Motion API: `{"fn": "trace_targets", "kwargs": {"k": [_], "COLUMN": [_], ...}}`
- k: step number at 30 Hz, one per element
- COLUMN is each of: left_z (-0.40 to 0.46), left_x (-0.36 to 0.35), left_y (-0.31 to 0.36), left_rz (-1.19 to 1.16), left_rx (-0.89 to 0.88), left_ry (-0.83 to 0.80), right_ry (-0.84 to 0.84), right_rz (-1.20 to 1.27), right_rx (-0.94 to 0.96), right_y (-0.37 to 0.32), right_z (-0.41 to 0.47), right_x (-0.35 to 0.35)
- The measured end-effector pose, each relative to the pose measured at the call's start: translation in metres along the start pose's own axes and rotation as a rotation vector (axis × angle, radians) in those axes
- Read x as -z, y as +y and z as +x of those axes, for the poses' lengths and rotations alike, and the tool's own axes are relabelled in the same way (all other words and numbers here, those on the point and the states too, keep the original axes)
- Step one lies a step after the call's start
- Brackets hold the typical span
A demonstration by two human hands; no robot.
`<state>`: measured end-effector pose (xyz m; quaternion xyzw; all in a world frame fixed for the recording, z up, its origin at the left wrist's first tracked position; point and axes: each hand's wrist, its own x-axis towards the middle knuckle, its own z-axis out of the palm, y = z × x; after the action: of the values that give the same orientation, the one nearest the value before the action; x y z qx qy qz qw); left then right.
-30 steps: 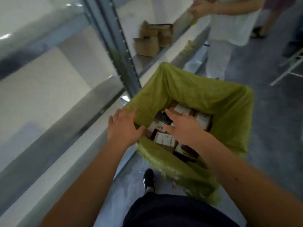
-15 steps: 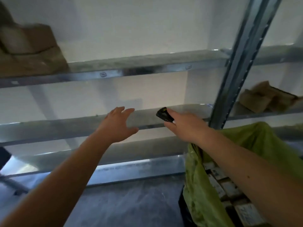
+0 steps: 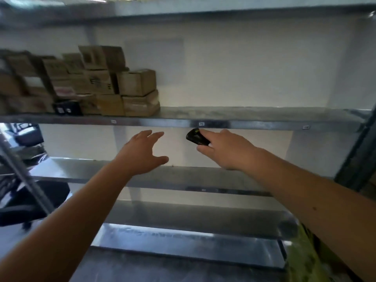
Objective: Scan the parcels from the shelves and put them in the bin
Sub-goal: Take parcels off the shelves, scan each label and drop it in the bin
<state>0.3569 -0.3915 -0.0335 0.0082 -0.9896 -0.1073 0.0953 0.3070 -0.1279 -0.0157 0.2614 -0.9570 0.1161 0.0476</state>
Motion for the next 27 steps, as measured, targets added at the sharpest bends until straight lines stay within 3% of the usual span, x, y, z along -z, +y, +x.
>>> {"fn": "trace_targets", "kwargs": {"k": [10, 14, 20, 27], "left_z": [0.040, 0.099, 0.124, 0.186], "left_x": [0.086, 0.096, 0.139, 0.151], "left_y": [-0.085, -0.129, -0.120, -0.123], "left_rz": [-0.005, -0.030, -0.106, -0.024], "left_rx": [0.027, 0.034, 0.004, -0.023], "left_ry": [0.109, 0.109, 0.126, 0.137], "right_ry": [0.100, 0.135, 0.153, 0.141], "right_rz": [-0.005, 0.028, 0.043, 0.044], "right_rx": [0.080, 0.076, 0.019, 0.011], "right_y": [-0.100, -0.122, -0.125, -0.101], "right_z": [0.096, 0.130, 0.190, 0.258], "right_x": [0.035, 0.049, 0.059, 0.046]}}
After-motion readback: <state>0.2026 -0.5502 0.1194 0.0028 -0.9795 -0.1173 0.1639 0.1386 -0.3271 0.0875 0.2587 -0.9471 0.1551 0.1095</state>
